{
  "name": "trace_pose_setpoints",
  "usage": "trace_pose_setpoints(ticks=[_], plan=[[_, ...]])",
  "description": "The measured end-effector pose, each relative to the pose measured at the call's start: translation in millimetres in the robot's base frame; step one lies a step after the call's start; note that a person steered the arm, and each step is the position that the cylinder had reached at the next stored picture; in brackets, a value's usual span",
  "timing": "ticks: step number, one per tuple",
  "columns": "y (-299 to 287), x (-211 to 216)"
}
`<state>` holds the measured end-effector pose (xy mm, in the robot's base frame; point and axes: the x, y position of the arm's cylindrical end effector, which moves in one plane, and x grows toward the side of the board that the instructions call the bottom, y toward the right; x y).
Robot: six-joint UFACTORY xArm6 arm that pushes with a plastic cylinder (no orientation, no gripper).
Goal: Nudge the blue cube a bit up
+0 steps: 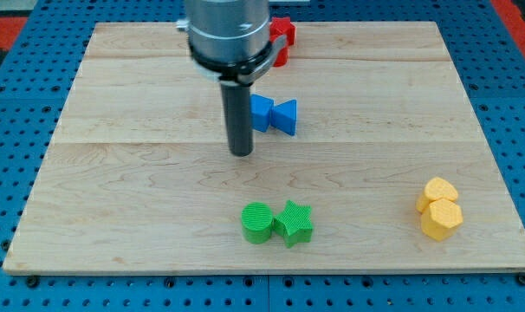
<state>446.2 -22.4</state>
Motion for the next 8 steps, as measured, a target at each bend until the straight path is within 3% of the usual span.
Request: trace_pose_setpoints(ticks=[3, 5, 6, 8], plan=[[4.0, -130.0], [-18.5, -76.4], [1.2, -67.1], [14.2, -109.2]])
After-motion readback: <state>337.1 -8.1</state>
